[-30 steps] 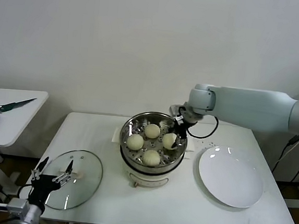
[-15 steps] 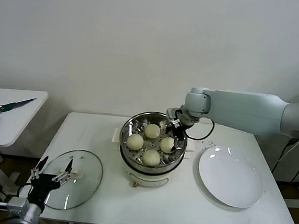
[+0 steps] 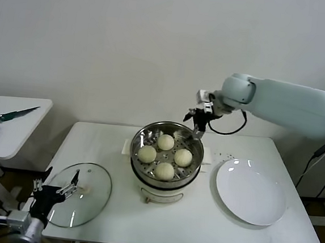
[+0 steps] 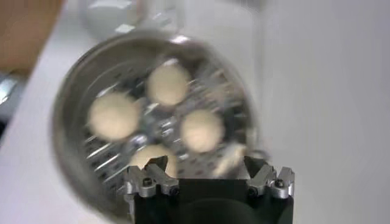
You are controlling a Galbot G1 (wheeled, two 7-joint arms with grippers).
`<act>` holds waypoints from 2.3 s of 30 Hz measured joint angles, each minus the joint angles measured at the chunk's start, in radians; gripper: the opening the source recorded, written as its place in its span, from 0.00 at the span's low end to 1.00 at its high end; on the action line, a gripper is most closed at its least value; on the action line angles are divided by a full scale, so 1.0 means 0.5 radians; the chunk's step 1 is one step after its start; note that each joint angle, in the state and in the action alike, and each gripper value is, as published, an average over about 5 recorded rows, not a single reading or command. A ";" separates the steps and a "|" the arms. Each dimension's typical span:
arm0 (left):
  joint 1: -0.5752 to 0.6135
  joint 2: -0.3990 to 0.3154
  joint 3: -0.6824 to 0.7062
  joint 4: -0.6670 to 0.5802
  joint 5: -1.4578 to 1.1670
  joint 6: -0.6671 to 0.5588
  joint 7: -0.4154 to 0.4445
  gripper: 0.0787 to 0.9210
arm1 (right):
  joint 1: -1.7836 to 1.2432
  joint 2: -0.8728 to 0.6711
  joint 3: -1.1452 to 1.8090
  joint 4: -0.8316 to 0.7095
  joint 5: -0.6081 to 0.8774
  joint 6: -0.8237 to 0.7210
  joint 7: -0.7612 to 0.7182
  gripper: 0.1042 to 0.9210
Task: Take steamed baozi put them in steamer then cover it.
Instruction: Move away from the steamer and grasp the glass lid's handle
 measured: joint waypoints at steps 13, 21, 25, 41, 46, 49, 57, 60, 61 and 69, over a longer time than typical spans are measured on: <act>-0.050 0.073 0.017 0.098 0.173 -0.102 -0.065 0.88 | -1.125 -0.641 1.417 0.255 0.011 0.163 0.854 0.88; -0.039 0.118 0.033 0.138 0.347 -0.187 -0.104 0.88 | -2.189 -0.661 2.486 0.429 -0.114 0.372 1.050 0.88; -0.025 0.129 0.029 0.162 0.468 -0.236 -0.139 0.88 | -2.723 -0.542 3.015 0.501 -0.203 0.527 1.075 0.88; 0.097 0.304 -0.006 0.263 1.007 -0.398 -0.408 0.88 | -4.286 0.149 4.088 0.598 -0.508 1.166 1.111 0.88; 0.135 0.340 -0.009 0.313 1.450 -0.429 -0.588 0.88 | -4.419 0.319 4.168 0.589 -0.584 1.305 1.129 0.88; 0.151 0.339 0.007 0.361 1.770 -0.427 -0.699 0.88 | -4.464 0.406 4.189 0.575 -0.629 1.368 1.142 0.88; 0.133 0.264 0.093 0.579 2.446 -0.400 -0.977 0.88 | -4.522 0.562 4.202 0.534 -0.715 1.470 1.167 0.88; 0.105 0.234 0.130 0.672 2.599 -0.400 -1.051 0.88 | -4.540 0.600 4.207 0.521 -0.736 1.495 1.172 0.88; 0.094 0.225 0.143 0.701 2.641 -0.400 -1.072 0.88 | -4.547 0.611 4.209 0.517 -0.742 1.502 1.173 0.88; -0.006 0.159 0.240 0.898 2.850 -0.396 -1.168 0.88 | -4.601 0.668 4.235 0.507 -0.772 1.544 1.175 0.88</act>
